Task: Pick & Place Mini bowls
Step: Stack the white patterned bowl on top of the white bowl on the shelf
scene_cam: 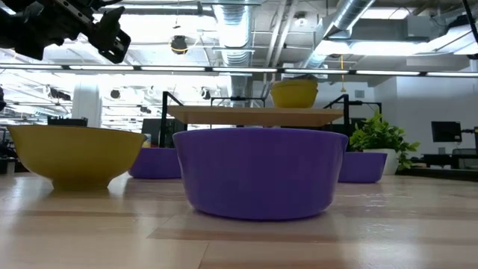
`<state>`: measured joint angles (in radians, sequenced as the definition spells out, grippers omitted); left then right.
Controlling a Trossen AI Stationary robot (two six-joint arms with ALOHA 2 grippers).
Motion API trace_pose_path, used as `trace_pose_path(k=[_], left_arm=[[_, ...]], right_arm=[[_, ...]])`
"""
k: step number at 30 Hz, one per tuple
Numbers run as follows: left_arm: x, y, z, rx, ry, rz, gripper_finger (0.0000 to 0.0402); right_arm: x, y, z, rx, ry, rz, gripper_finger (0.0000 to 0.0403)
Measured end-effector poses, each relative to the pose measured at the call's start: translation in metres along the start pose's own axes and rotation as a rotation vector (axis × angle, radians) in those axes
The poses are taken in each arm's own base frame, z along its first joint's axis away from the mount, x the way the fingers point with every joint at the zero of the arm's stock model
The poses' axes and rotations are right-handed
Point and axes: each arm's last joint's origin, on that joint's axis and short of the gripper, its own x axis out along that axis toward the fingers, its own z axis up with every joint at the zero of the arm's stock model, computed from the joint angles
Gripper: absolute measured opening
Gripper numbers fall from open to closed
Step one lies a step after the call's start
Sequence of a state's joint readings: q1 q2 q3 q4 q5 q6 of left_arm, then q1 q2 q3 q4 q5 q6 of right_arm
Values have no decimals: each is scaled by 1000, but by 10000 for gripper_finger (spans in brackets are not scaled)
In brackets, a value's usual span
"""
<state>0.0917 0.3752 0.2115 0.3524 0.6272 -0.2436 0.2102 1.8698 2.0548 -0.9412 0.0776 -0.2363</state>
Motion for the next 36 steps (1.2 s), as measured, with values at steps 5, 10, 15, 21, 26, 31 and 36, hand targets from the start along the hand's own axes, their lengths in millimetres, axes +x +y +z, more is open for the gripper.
trace_pose_path(k=[5,10,15,21,26,31,36], left_arm=[[0,-3,0,4,22,-111,253],[-1,-4,0,8,24,-138,253],[-1,-4,1,13,18,-131,253],[-1,-4,2,16,8,-108,253],[-1,-4,1,16,6,-99,253],[-1,-3,1,14,7,-98,253],[-1,-4,2,16,4,-99,253]], right_arm=[[25,5,-1,-10,19,10,118],[55,8,-5,-94,59,20,118],[75,8,-13,-133,101,73,118],[93,10,-19,-182,128,150,118],[103,13,-27,-196,170,214,119],[113,19,-32,-207,199,242,138],[111,21,-30,-213,188,246,173]])
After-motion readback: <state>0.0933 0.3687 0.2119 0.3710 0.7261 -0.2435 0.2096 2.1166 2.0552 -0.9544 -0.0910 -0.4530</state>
